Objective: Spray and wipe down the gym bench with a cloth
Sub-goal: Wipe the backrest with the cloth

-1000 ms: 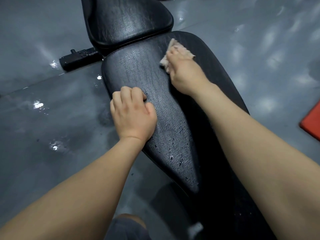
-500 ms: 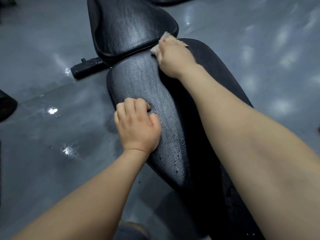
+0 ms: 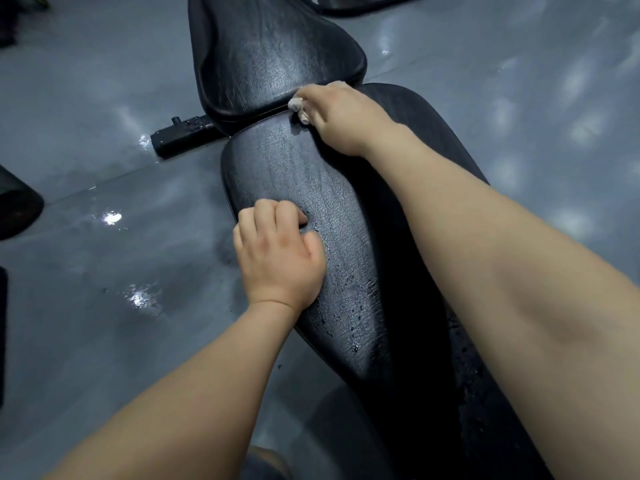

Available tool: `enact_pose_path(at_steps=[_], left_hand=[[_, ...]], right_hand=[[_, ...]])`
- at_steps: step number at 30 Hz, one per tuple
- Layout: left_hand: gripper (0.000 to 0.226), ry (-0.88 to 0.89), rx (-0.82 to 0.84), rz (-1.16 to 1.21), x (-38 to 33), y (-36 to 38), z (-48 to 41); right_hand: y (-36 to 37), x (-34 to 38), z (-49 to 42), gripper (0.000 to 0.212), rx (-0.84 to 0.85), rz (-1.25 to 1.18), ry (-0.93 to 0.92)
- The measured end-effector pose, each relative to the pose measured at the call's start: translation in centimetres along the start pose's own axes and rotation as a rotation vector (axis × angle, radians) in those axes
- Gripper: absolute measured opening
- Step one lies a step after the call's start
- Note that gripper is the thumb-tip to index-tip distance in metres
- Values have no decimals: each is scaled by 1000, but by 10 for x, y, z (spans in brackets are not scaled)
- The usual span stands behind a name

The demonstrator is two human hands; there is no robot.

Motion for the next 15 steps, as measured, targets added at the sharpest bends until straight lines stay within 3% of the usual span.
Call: enact_pose_path(at_steps=[15], left_hand=[[22, -23, 1, 4, 1, 0, -1]], right_hand=[[-27, -82, 66, 40, -39, 75, 435]])
Point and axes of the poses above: each hand's wrist, its own z-axis away from the middle knuckle, its own y-axis out of the palm, x = y × z, the point moved 3 cm from there along -z, towards the middle knuckle, and after that the axes turned 3 degrees about z, right-handed, at the moved point
